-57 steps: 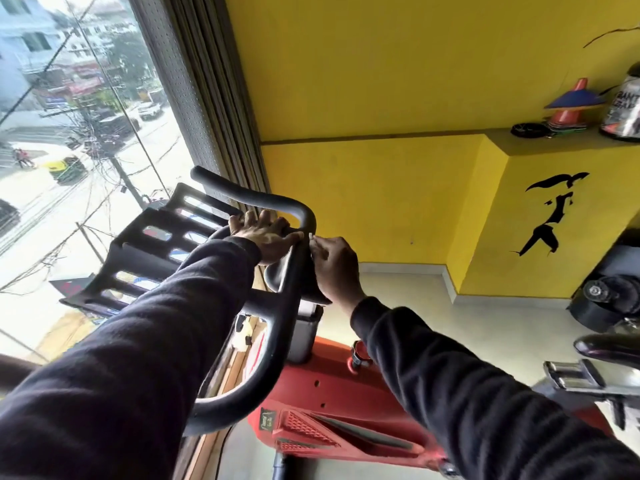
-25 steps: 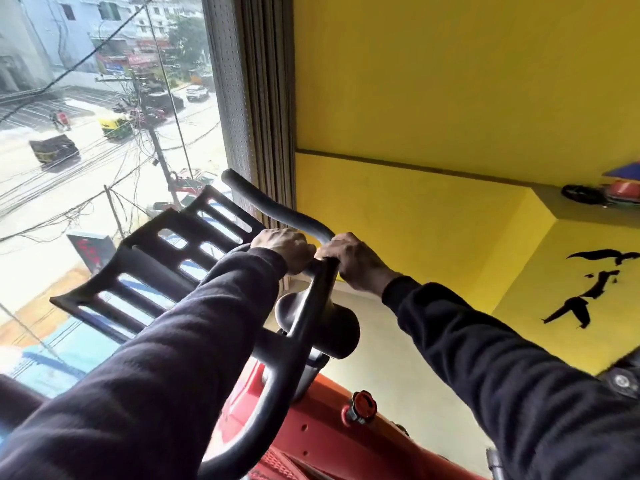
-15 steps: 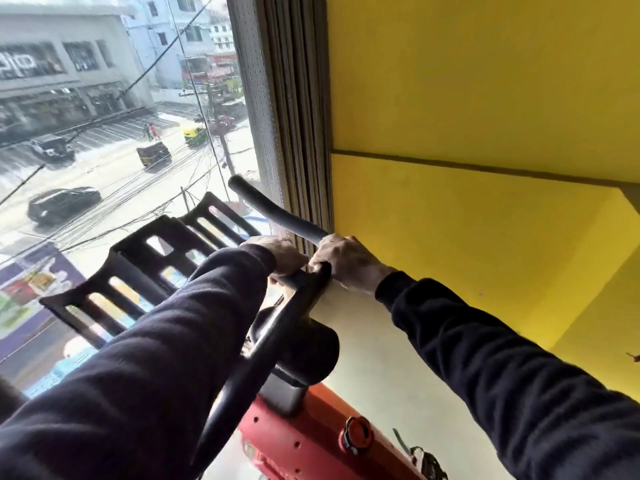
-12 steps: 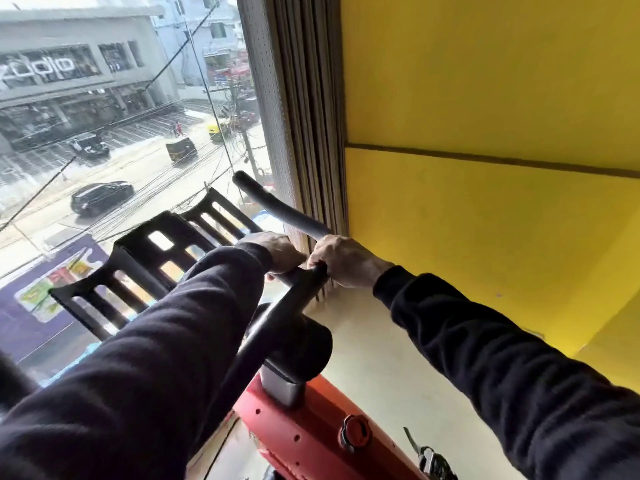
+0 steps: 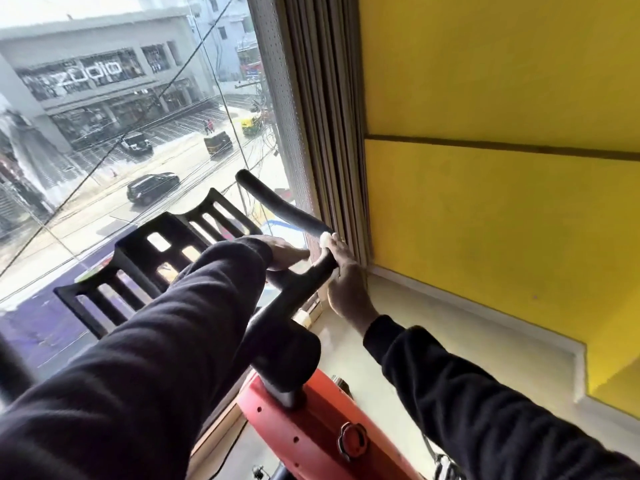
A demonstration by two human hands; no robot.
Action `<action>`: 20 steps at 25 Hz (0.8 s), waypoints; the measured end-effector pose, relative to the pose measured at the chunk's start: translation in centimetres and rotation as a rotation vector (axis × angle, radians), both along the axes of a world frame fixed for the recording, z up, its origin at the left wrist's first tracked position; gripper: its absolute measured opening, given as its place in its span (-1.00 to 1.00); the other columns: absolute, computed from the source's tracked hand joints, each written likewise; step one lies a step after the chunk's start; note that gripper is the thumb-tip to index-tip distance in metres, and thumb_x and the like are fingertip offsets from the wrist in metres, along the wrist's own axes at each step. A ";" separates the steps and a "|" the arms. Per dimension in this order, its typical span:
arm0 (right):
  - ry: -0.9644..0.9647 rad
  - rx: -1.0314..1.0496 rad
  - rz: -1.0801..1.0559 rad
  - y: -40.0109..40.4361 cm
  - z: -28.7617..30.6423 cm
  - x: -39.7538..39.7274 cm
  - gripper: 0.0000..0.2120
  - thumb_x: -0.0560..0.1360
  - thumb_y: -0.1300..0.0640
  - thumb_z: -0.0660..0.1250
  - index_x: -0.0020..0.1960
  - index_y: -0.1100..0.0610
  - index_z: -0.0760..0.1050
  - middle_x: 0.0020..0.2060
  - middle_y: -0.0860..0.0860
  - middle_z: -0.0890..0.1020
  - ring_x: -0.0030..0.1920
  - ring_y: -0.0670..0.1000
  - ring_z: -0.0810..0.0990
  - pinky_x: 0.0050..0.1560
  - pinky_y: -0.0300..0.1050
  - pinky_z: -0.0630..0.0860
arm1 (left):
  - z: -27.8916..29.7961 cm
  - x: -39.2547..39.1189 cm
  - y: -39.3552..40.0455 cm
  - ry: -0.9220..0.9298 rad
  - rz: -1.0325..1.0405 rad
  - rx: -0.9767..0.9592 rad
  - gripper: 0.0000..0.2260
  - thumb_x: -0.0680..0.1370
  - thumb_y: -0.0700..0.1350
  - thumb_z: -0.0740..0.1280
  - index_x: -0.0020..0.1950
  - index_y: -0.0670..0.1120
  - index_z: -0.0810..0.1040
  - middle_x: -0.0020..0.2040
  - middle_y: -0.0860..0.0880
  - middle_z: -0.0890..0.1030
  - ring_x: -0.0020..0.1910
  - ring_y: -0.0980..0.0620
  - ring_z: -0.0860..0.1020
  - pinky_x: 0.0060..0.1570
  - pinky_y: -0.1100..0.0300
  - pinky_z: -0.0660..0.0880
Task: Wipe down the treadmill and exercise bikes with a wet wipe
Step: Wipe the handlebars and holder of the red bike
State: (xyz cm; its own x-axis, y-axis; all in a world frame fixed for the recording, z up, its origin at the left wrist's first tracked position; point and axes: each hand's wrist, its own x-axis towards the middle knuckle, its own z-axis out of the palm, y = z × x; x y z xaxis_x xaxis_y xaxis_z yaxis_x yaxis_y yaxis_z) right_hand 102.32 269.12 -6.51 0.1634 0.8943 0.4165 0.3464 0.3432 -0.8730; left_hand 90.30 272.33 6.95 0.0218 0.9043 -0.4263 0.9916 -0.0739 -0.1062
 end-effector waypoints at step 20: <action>-0.354 -0.004 0.094 5.2 3.9 4.3 -0.68 0.59 0.35 0.13 0.25 0.26 0.55 0.12 0.09 0.65 0.12 0.03 0.60 0.13 -0.53 0.37 | -0.3 0.8 0.6 -0.049 -0.062 0.072 -0.66 0.58 0.21 0.24 -0.07 -0.04 0.58 -0.11 -0.07 0.59 -0.08 -0.04 0.54 -0.13 0.16 0.42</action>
